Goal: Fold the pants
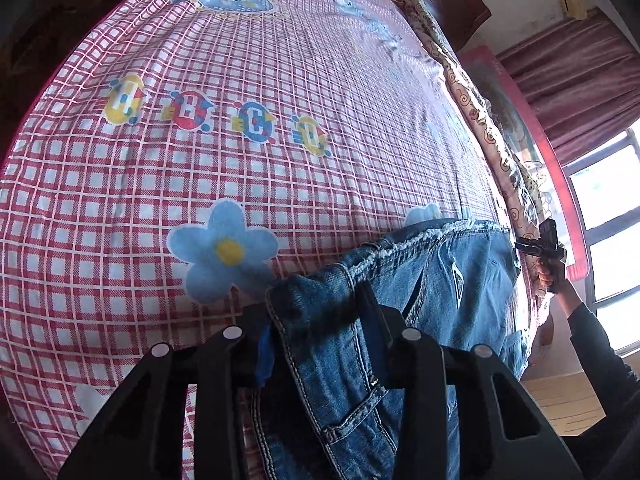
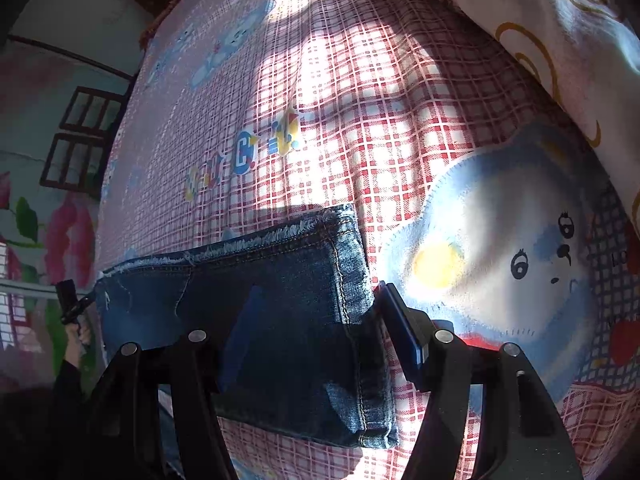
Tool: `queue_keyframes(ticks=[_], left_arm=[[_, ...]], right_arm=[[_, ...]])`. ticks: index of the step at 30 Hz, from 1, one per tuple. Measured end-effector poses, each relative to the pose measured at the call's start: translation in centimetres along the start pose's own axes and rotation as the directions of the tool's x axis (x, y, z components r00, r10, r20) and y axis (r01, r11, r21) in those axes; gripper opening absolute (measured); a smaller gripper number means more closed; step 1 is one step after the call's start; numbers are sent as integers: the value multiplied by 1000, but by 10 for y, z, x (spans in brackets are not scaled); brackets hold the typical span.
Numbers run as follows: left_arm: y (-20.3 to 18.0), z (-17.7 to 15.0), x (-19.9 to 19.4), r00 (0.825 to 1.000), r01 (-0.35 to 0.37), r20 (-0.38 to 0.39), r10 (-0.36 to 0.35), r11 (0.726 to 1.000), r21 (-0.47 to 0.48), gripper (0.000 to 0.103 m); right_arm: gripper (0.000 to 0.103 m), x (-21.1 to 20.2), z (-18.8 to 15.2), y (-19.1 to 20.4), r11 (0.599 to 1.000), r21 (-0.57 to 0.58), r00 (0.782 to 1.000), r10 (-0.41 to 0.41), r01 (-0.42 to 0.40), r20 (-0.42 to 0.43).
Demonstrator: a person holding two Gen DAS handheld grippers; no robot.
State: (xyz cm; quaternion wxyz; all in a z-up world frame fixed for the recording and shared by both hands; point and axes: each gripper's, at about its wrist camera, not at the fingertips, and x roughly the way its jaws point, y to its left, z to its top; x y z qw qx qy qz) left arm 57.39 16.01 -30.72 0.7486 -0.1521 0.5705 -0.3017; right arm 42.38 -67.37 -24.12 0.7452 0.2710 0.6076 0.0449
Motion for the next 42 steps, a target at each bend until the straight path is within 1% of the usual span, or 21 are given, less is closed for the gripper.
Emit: queue_keyframes(ticks=[2, 5, 8, 12, 14, 17, 19, 21, 22, 24, 25, 26, 28, 30, 33, 35, 37, 39, 42], left_arm=[[-3, -2, 0, 1000, -3, 6, 3, 1000, 24, 22], [-12, -1, 0, 999, 22, 26, -24, 999, 50, 17], [-10, -2, -2, 999, 41, 34, -43, 998, 46, 16], [-7, -4, -5, 998, 59, 35, -61, 997, 42, 15], [-4, -6, -5, 998, 58, 31, -59, 998, 36, 15], [-2, -8, -5, 998, 49, 26, -50, 998, 33, 15], [-2, -8, -5, 999, 46, 26, -47, 998, 31, 15], [-4, -7, -3, 999, 40, 25, -41, 999, 28, 15], [-4, -7, -2, 999, 38, 24, -39, 999, 26, 15], [-5, -7, -2, 999, 37, 26, -37, 999, 24, 15], [-5, -7, -1, 999, 36, 26, -36, 999, 22, 15], [-5, -7, -1, 999, 36, 27, -37, 999, 20, 15], [-3, -8, 0, 999, 39, 32, -39, 999, 14, 15], [-1, -10, 1, 999, 39, 35, -39, 999, 8, 15], [0, -11, -1, 999, 38, 36, -38, 999, 10, 15], [-2, -11, -4, 999, 36, 37, -37, 999, 20, 15], [-4, -9, -7, 998, 37, 42, -38, 999, 26, 15], [-5, -8, -11, 998, 38, 46, -40, 999, 35, 15], [-7, -6, -16, 997, 46, 56, -49, 998, 45, 15]], right_arm=[[63, -1, 2, 0, 1000, -2, 1000, 4, -4, -2], [63, -3, 4, 1, 1000, -10, 1000, 19, -19, 5], [63, -1, 8, -1, 1000, -16, 1000, 17, -17, -4], [52, 4, 17, -3, 1000, -30, 1000, 3, -3, -12], [47, 8, 19, -1, 998, -56, 999, -31, 29, -35], [43, 8, 22, 1, 996, -86, 998, -32, 28, -46], [43, 8, 25, 3, 994, -105, 999, -40, 37, -22], [43, 13, 26, 10, 988, -138, 997, -75, 72, -16], [43, 16, 24, 14, 981, -168, 995, -100, 96, -15], [42, 19, 23, 18, 975, -198, 993, -113, 106, -25], [28, 20, 23, 19, 964, -215, 986, -165, 156, -21], [21, 19, 22, 20, 962, -220, 985, -170, 161, -20], [16, 19, 20, 24, 950, -251, 981, -193, 184, -12], [12, 14, 19, 25, 950, -258, 984, -181, 177, 8], [10, 1, 15, 26, 958, -253, 991, -130, 137, 45], [10, -11, 13, 27, 960, -261, 993, -85, 102, 76], [8, -25, 9, 28, 963, -267, 996, -6, 30, 92], [8, -35, 5, 30, 961, -276, 995, 28, 0, 99], [8, -39, 1, 33, 957, -290, 996, 26, 1, 89]])
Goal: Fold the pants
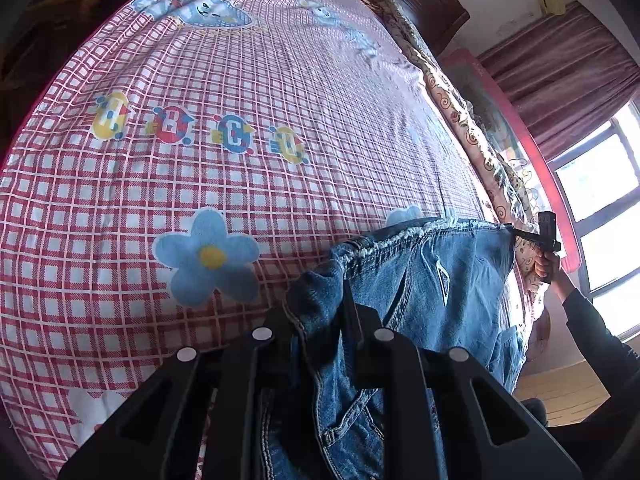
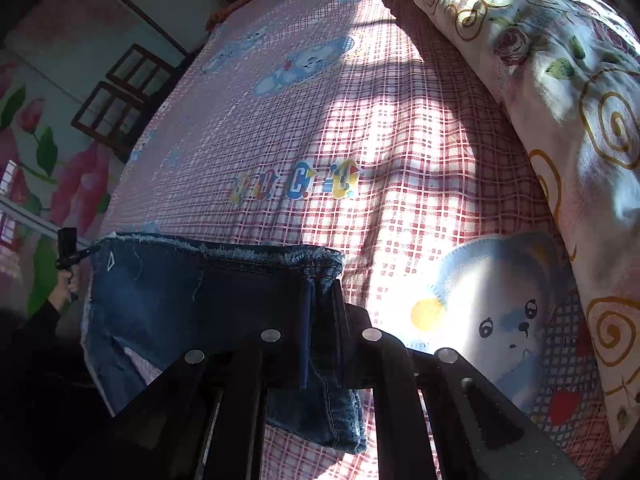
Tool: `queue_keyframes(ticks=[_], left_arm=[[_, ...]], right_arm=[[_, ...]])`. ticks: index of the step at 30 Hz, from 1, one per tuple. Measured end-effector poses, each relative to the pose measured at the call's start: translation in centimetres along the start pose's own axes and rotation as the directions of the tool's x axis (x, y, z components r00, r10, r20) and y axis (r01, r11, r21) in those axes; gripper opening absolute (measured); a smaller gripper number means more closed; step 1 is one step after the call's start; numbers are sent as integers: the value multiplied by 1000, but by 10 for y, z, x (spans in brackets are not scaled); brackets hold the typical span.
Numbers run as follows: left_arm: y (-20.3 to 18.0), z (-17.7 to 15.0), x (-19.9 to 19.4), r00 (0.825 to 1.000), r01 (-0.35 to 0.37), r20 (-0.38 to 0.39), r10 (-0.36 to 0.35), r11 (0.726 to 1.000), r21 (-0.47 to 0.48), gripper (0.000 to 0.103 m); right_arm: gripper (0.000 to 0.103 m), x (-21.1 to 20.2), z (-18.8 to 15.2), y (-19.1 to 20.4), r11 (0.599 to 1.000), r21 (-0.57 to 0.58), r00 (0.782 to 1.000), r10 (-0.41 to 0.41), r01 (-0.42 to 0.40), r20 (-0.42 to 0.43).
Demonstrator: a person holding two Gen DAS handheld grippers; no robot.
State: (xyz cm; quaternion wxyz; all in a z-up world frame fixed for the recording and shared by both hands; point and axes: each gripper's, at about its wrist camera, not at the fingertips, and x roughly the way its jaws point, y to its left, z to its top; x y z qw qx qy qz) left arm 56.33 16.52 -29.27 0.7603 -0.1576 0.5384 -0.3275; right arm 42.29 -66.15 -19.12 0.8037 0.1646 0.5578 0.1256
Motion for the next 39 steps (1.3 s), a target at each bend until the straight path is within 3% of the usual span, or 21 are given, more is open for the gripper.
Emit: queue_keyframes(ticks=[8, 24, 34, 39], left_arm=[[-22, -7, -24, 998, 20, 56, -26, 996, 91, 12], [-96, -41, -108, 990, -10, 141, -24, 971, 238, 11], [-133, -87, -154, 987, -4, 153, -43, 955, 295, 11], [-140, -122, -163, 989, 6, 139, -49, 955, 295, 11]], right_arm=[[8, -32, -13, 12, 997, -11, 995, 75, -74, 67], [8, -118, -57, 47, 995, -86, 985, 65, -52, 158], [7, -167, -118, 57, 994, -97, 983, 61, -45, 172], [6, -172, -156, 55, 996, -86, 988, 50, -37, 147]])
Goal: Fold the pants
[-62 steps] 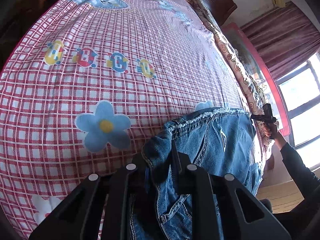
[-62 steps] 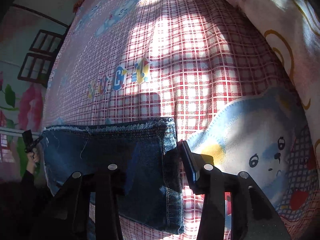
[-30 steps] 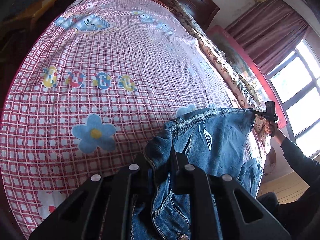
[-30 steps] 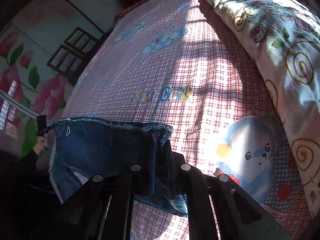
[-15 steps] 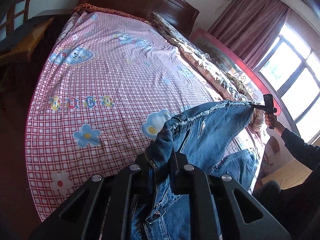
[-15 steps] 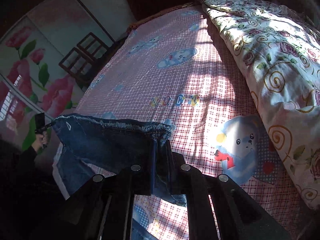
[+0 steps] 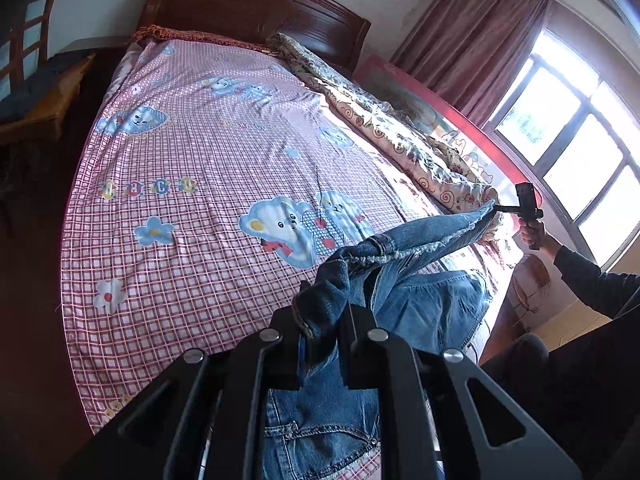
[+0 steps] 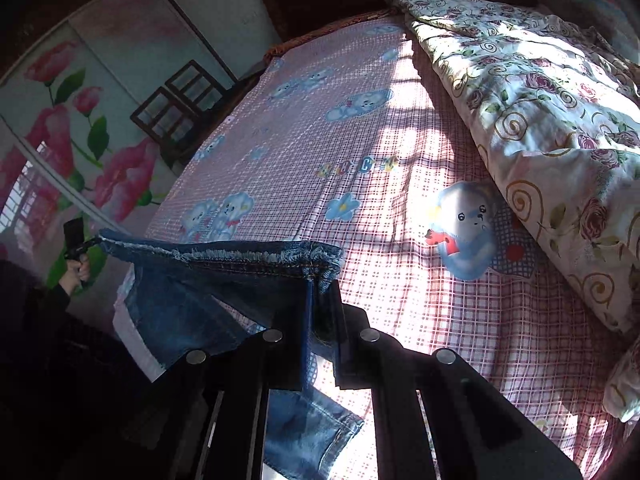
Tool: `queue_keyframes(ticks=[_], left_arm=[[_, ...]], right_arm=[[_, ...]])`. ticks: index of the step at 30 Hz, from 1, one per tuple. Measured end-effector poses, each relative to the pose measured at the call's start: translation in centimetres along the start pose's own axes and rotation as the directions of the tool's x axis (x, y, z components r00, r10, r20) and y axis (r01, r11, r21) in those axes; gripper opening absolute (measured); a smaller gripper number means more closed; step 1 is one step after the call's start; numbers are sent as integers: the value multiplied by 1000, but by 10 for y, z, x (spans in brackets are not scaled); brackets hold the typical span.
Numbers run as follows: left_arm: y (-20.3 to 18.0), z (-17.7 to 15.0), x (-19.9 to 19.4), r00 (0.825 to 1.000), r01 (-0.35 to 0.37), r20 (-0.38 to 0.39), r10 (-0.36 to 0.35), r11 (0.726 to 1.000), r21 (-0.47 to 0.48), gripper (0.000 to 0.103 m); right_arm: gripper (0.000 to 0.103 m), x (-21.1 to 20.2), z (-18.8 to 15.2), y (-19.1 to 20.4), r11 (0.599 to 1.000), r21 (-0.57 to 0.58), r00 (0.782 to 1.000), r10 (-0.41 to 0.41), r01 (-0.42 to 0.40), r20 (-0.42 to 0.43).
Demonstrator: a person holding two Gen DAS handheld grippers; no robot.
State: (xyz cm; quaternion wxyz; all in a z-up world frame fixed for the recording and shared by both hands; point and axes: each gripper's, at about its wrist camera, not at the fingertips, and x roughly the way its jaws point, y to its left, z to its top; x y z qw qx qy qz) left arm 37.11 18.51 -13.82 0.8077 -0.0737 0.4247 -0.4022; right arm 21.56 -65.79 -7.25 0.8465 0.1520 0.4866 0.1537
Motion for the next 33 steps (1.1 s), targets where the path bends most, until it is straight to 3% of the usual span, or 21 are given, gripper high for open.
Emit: queue_keyframes(ticks=[2, 14, 33], left_arm=[[-7, -14, 0, 1000, -2, -15, 2, 1000, -2, 11], [-24, -87, 3, 997, 3, -72, -8, 998, -68, 11], [-21, -143, 12, 989, -49, -144, 31, 992, -118, 14]], right_arm=[[1, -1, -16, -5, 1000, 18, 1000, -17, 17, -9], [1, -3, -114, -14, 995, 89, 999, 40, -37, -30], [2, 23, -205, -8, 994, 109, 984, 43, -25, -172]])
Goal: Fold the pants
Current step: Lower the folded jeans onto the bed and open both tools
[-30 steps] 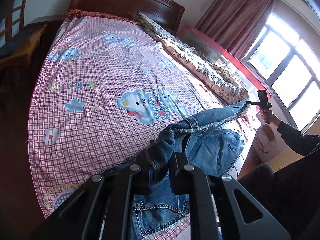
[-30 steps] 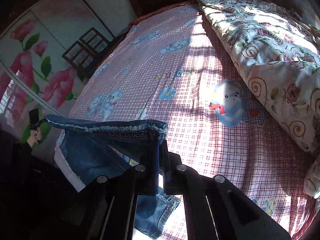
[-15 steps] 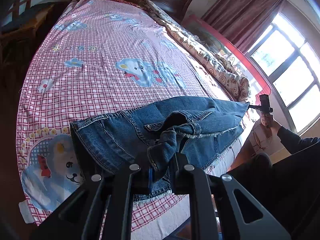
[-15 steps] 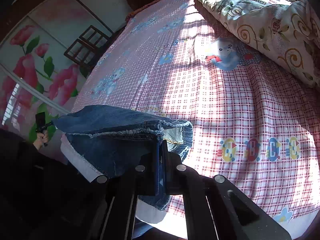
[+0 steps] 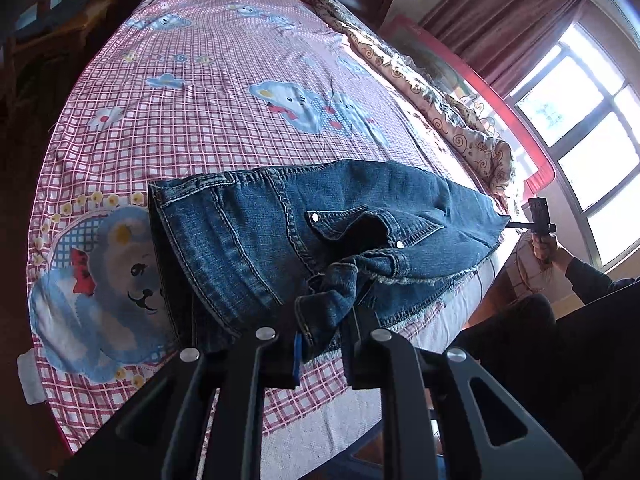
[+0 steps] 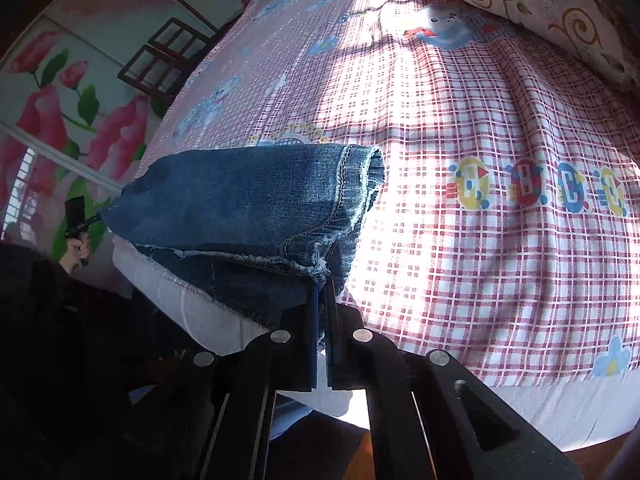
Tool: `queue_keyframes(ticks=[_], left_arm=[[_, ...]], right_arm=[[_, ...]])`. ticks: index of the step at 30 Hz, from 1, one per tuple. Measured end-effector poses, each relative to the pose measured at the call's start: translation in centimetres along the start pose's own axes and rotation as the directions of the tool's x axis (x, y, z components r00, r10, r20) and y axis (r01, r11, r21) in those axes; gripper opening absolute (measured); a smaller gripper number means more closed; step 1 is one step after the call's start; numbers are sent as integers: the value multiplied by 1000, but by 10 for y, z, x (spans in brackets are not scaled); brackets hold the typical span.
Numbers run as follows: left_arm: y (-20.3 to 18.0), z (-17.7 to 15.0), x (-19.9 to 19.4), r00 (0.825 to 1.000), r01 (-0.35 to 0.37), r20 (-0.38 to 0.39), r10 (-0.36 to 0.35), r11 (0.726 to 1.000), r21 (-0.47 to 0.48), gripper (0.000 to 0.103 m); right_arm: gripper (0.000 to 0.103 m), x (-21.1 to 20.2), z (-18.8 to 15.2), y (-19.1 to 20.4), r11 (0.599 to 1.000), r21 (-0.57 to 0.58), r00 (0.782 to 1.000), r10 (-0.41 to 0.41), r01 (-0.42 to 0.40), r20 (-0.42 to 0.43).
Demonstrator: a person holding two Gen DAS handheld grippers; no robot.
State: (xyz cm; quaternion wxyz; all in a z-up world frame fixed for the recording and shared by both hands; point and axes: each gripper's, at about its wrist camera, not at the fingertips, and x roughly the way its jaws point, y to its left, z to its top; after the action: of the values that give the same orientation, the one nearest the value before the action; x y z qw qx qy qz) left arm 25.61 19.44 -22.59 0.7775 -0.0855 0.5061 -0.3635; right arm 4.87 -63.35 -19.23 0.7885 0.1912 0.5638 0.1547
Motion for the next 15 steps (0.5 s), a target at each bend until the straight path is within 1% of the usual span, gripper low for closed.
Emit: queue_keyframes(ticks=[3, 9, 11, 15], left_arm=[[8, -9, 3, 1000, -1, 14, 1, 999, -39, 15], [18, -24, 12, 1000, 0, 12, 1, 998, -71, 17], [21, -26, 14, 1000, -9, 6, 10, 997, -79, 21], [24, -33, 15, 1000, -25, -8, 24, 996, -90, 25]], right_arm=[[2, 4, -13, 5, 1000, -11, 1000, 0, 0, 6], [2, 13, -27, 9, 998, -34, 999, -49, 49, 5], [2, 19, -29, 11, 996, -44, 997, -76, 76, 5], [2, 28, -33, 14, 994, -49, 995, -101, 100, -8]])
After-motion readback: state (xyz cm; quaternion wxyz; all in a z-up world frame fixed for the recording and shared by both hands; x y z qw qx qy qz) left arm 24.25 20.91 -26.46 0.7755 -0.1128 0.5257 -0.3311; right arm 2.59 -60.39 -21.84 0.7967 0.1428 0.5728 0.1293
